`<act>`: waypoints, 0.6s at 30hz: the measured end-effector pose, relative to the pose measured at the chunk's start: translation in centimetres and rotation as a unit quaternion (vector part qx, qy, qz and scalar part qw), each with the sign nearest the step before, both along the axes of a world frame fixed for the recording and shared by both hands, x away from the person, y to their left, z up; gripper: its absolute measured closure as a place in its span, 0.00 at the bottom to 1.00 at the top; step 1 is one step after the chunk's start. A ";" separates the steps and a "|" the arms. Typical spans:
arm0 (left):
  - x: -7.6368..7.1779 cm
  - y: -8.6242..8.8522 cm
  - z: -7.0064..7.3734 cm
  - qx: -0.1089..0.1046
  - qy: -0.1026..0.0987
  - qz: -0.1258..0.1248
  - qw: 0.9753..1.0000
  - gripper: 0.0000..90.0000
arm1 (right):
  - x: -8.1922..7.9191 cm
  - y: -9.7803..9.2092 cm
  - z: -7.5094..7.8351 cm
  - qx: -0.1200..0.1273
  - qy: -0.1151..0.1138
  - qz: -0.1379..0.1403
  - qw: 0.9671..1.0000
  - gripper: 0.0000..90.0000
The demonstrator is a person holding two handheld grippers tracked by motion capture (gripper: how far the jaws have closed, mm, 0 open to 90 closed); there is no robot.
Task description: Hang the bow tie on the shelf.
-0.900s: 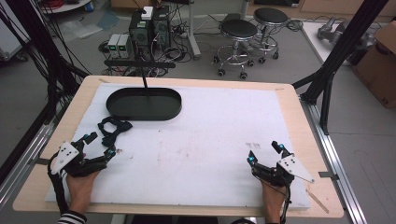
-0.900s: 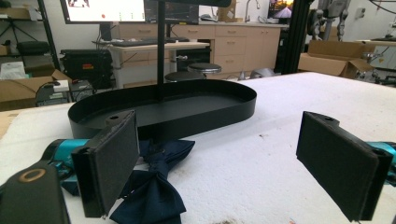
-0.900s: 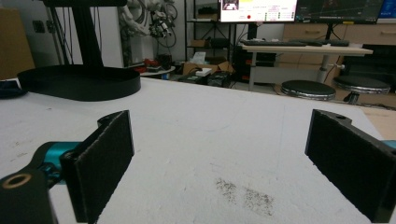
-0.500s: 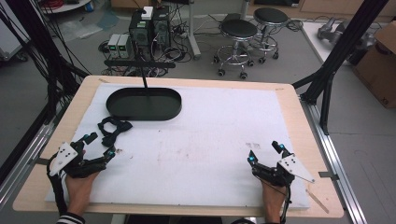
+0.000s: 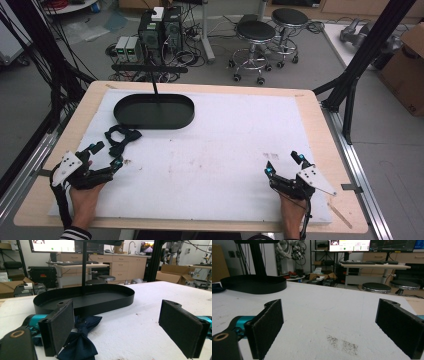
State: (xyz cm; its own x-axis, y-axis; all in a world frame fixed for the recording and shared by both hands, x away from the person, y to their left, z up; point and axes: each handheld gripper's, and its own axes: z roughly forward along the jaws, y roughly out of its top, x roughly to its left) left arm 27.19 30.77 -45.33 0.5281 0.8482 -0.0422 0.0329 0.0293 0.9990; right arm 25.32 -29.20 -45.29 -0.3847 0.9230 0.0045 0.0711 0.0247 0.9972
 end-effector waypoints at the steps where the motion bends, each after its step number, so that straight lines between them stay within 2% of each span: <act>1: 0.0 0.0 0.0 -0.004 0.000 0.001 1.000 0.15 | 0.0 0.0 0.0 0.001 0.002 0.001 1.000 0.08; 11: 0.4 0.3 0.2 -0.009 0.019 -0.010 1.000 0.15 | 0.1 0.0 0.0 0.002 0.004 0.004 1.000 0.08; 14: 0.5 0.4 0.6 -0.012 0.018 -0.011 1.000 0.15 | 0.1 0.0 0.0 0.001 0.004 0.004 1.000 0.08; 18: 1.1 0.5 1.6 -0.003 0.028 -0.010 1.000 0.15 | 0.1 0.0 0.0 -0.001 0.005 0.003 1.000 0.08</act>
State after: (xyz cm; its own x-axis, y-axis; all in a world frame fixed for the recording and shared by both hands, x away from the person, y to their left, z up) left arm 28.25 31.30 -43.76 0.5412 0.8373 -0.0775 0.0896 0.0342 0.9954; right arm 25.40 -29.16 -45.26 -0.3895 0.9210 0.0059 0.0799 0.0274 0.9964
